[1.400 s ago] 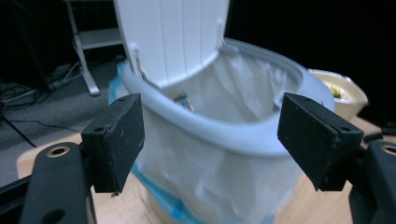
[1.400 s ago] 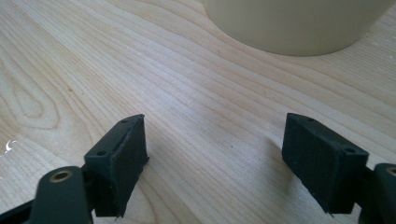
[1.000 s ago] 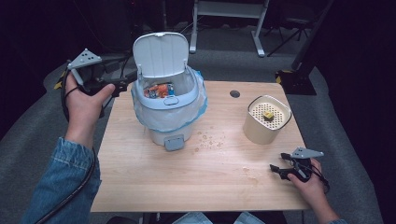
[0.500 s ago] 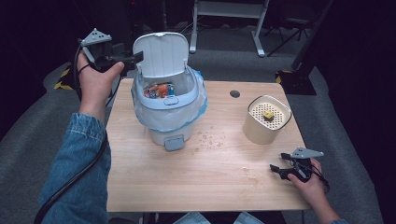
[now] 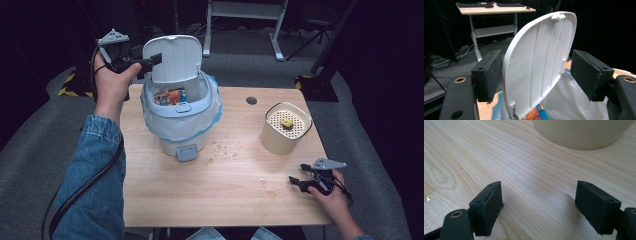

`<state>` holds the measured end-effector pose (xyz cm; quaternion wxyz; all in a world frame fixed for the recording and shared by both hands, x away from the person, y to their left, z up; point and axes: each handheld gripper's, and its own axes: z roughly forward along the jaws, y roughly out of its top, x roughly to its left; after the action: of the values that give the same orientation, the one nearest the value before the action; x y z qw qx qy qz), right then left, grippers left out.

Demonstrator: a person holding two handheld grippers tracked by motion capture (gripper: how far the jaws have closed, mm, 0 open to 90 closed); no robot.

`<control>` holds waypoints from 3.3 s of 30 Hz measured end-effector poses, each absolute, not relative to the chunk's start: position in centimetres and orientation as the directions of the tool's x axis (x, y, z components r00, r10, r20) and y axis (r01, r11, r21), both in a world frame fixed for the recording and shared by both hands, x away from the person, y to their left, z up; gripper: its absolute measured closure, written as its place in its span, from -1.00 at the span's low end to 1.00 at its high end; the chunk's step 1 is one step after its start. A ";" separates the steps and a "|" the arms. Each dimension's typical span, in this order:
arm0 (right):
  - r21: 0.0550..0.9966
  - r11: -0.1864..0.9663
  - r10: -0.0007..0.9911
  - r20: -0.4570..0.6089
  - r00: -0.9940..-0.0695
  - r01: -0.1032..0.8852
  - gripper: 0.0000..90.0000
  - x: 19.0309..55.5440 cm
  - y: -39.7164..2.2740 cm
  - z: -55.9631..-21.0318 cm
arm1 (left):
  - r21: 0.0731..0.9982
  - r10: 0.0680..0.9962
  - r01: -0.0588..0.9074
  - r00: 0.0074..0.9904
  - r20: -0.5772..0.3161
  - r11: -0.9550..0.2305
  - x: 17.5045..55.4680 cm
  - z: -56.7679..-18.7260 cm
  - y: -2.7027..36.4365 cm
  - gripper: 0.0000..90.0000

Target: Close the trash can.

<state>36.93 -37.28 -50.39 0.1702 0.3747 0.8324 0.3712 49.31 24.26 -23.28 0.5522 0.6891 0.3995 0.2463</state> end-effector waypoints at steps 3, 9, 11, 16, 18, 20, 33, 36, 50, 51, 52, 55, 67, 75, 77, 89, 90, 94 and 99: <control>0.745 0.444 0.750 -0.005 -0.661 0.497 -0.50 36.9 -37.3 -50.4 | 0.957 0.805 0.282 0.582 -0.113 -0.070 48.4 -23.2 24.3 -0.39; 0.746 0.444 0.750 -0.005 -0.661 0.497 -0.50 36.9 -37.3 -50.4 | 0.952 0.777 0.278 0.624 -0.081 -0.125 46.0 -23.8 23.8 -0.47; 0.746 0.443 0.750 -0.005 -0.661 0.498 -0.50 36.9 -37.3 -50.4 | 0.948 0.769 0.286 0.634 -0.076 -0.142 45.1 -24.1 23.5 -0.49; 0.746 0.444 0.750 -0.006 -0.662 0.497 -0.50 36.9 -37.3 -50.4 | 0.943 0.755 0.290 0.652 -0.071 -0.163 43.8 -25.0 23.1 -0.51; 0.746 0.444 0.750 -0.006 -0.661 0.497 -0.50 36.9 -37.3 -50.4 | 0.942 0.743 0.294 0.665 -0.081 -0.161 43.4 -25.4 22.8 -0.49; 0.746 0.444 0.750 -0.006 -0.661 0.497 -0.50 36.9 -37.3 -50.4 | 0.942 0.731 0.294 0.677 -0.084 -0.163 43.0 -25.6 22.4 -0.44; 0.746 0.442 0.753 -0.006 -0.659 0.498 -0.50 36.9 -37.3 -50.4 | 0.904 0.698 0.388 0.698 -0.160 -0.181 43.2 -26.9 20.2 0.11; 0.746 0.442 0.753 -0.006 -0.658 0.498 -0.50 36.9 -37.3 -50.4 | 0.896 0.719 0.390 0.683 -0.126 -0.214 43.5 -27.2 19.7 0.13; 0.746 0.442 0.753 -0.006 -0.658 0.498 -0.50 36.9 -37.3 -50.4 | 0.901 0.760 0.328 0.650 0.002 -0.284 43.8 -28.1 18.0 0.12; 0.746 0.442 0.753 -0.006 -0.659 0.498 -0.50 36.9 -37.3 -50.4 | 0.902 0.759 0.328 0.651 0.001 -0.282 43.8 -28.2 18.1 0.12; 0.746 0.442 0.753 -0.006 -0.659 0.498 -0.50 36.9 -37.3 -50.4 | 0.903 0.759 0.325 0.651 0.001 -0.280 43.8 -28.2 18.1 0.12; 0.746 0.442 0.753 -0.006 -0.658 0.498 -0.50 36.9 -37.3 -50.4 | 0.902 0.760 0.324 0.649 0.006 -0.284 43.8 -28.2 18.0 0.13; 0.746 0.442 0.752 -0.006 -0.659 0.498 -0.50 36.9 -37.3 -50.4 | 0.892 0.761 0.320 0.647 0.042 -0.320 44.0 -28.3 17.9 0.24; 0.746 0.442 0.752 -0.006 -0.659 0.498 -0.50 36.9 -37.3 -50.4 | 0.889 0.767 0.366 0.641 -0.027 -0.274 43.5 -27.5 18.7 -0.32; 0.746 0.442 0.752 -0.006 -0.659 0.498 -0.50 36.9 -37.3 -50.4 | 0.895 0.760 0.354 0.649 -0.025 -0.272 42.7 -27.2 18.8 -0.38; 0.746 0.442 0.753 -0.006 -0.659 0.498 -0.50 36.9 -37.3 -50.4 | 0.899 0.734 0.322 0.680 -0.001 -0.297 38.2 -26.5 20.0 -0.40; 0.746 0.442 0.752 -0.006 -0.659 0.498 -0.50 36.9 -37.3 -50.4 | 0.900 0.733 0.322 0.680 -0.004 -0.293 37.9 -26.7 20.1 -0.40; 0.746 0.442 0.753 -0.006 -0.659 0.498 -0.50 36.9 -37.3 -50.4 | 0.900 0.735 0.323 0.679 -0.004 -0.293 37.0 -27.2 20.7 -0.40; 0.746 0.442 0.753 -0.005 -0.658 0.499 -0.50 36.9 -37.3 -50.4 | 0.901 0.740 0.329 0.672 -0.012 -0.284 35.8 -28.2 21.5 -0.40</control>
<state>36.92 -37.25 -50.40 0.1711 0.3762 0.8315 0.3711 35.77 21.49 -28.21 0.4885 0.7730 0.3457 0.2106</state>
